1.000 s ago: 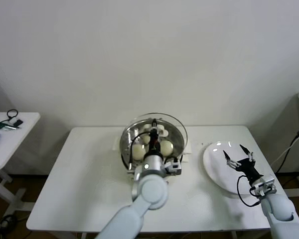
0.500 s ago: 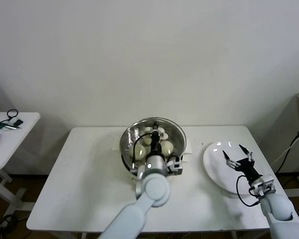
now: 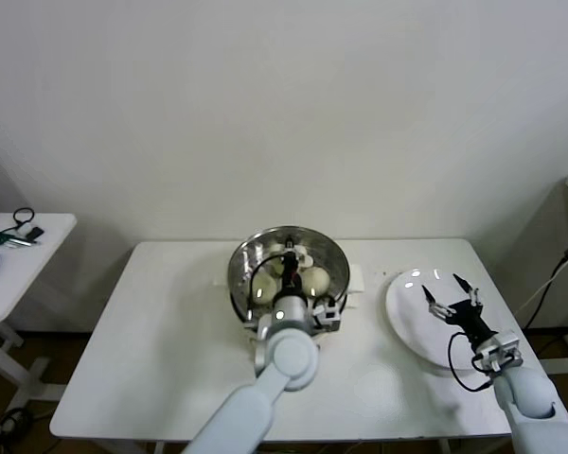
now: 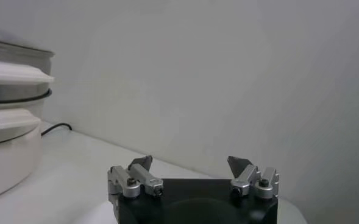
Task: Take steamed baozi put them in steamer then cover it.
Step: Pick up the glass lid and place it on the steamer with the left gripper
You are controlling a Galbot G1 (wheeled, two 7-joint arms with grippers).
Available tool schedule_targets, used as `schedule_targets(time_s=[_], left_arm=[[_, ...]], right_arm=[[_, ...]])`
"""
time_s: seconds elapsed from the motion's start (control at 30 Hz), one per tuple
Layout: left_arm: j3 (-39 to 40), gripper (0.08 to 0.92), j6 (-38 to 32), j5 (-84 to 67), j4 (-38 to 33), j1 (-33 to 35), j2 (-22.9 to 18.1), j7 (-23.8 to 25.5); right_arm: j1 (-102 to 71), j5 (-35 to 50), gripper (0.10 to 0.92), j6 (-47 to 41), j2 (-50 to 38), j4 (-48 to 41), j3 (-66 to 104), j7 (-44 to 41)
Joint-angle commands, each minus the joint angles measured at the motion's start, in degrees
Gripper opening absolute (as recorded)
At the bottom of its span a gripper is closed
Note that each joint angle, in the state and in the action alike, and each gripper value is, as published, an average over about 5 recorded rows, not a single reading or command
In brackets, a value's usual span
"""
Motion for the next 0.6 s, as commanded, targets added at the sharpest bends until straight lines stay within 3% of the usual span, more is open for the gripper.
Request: schedule_targets(time_s=[0.03,0.6], left_arm=[[-0.79,0.152,2.83,-1.15,0.94,-0.12,-0.55,-0.89],[-0.06,0.152,2.83,-1.69,0.58,0.39,0.34,-1.01]], right_arm=[[0.05,-0.11,0.823,0.01,0.04,-0.05,0.03,-0.05],[0.28,-0.52,0.823,-0.01,0.36,-0.08,0.03,-0.19]])
